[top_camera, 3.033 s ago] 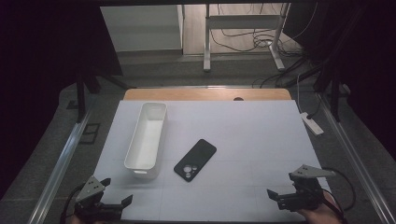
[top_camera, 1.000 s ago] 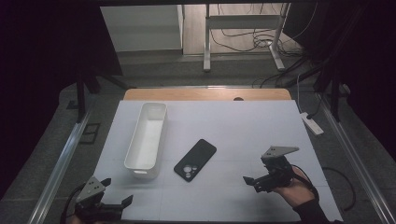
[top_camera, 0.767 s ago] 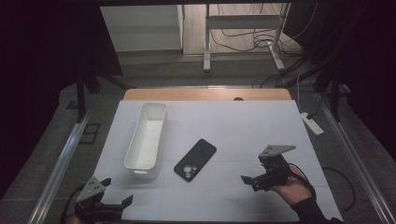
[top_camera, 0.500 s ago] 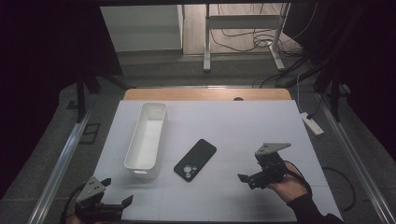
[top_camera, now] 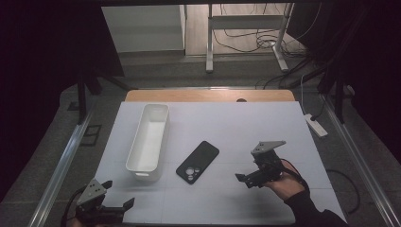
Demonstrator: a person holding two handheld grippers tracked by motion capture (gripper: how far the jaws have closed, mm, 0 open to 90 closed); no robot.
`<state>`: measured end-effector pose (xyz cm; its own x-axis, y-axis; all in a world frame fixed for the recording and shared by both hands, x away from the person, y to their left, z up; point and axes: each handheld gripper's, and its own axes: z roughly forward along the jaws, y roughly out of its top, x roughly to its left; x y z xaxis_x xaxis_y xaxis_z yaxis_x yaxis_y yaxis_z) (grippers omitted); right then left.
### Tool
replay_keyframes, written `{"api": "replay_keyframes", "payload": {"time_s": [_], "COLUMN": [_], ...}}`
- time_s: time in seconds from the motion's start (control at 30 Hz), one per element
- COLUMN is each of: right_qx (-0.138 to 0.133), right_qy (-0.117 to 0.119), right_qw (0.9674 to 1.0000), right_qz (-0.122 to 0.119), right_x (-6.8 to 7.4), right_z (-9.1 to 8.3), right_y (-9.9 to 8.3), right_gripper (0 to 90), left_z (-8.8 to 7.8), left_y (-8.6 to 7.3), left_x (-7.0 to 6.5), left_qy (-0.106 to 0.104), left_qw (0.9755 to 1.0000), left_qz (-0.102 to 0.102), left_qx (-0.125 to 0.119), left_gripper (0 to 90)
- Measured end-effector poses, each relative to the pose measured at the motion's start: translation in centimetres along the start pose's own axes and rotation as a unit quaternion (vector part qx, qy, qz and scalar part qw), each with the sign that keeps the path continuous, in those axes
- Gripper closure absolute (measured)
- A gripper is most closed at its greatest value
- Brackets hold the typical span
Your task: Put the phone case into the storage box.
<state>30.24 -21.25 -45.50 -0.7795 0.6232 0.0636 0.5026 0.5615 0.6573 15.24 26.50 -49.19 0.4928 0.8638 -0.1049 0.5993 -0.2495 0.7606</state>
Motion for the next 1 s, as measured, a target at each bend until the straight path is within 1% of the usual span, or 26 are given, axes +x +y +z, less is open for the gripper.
{"api": "replay_keyframes", "payload": {"time_s": [0.2, 0.43, 0.57, 0.8, 1.0], "right_qx": [0.003, 0.012, 0.009, 0.005, 0.011], "right_qy": [0.003, 0.012, 0.014, 0.019, 0.02], "right_qw": [1.0, 0.9997, 0.9996, 0.9995, 0.9994], "right_qz": [-0.007, -0.017, -0.024, -0.023, -0.027], "right_x": [0.1, 0.2, 0.2, 0.2, 0.3], "right_z": [0.6, 1.3, 1.9, 2.5, 3.3], "right_y": [0.7, 1.6, 2.1, 2.9, 3.4], "right_gripper": [0.0, 0.0, 0.0, 0.0, 0.0], "left_z": [0.0, 0.0, 0.0, 0.0, 0.0], "left_y": [0.0, 0.0, 0.0, 0.0, 0.0], "left_x": [0.0, 0.0, 0.0, 0.0, 0.0], "left_qy": [0.0, 0.0, -0.001, -0.001, -0.001], "left_qw": [1.0, 1.0, 1.0, 1.0, 1.0], "left_qz": [0.0, 0.0, 0.0, 0.0, 0.0], "left_qx": [0.0, 0.0, 0.0, 0.0, 0.0], "left_gripper": [0.4, 0.4, 0.4, 0.4, 0.4]}}
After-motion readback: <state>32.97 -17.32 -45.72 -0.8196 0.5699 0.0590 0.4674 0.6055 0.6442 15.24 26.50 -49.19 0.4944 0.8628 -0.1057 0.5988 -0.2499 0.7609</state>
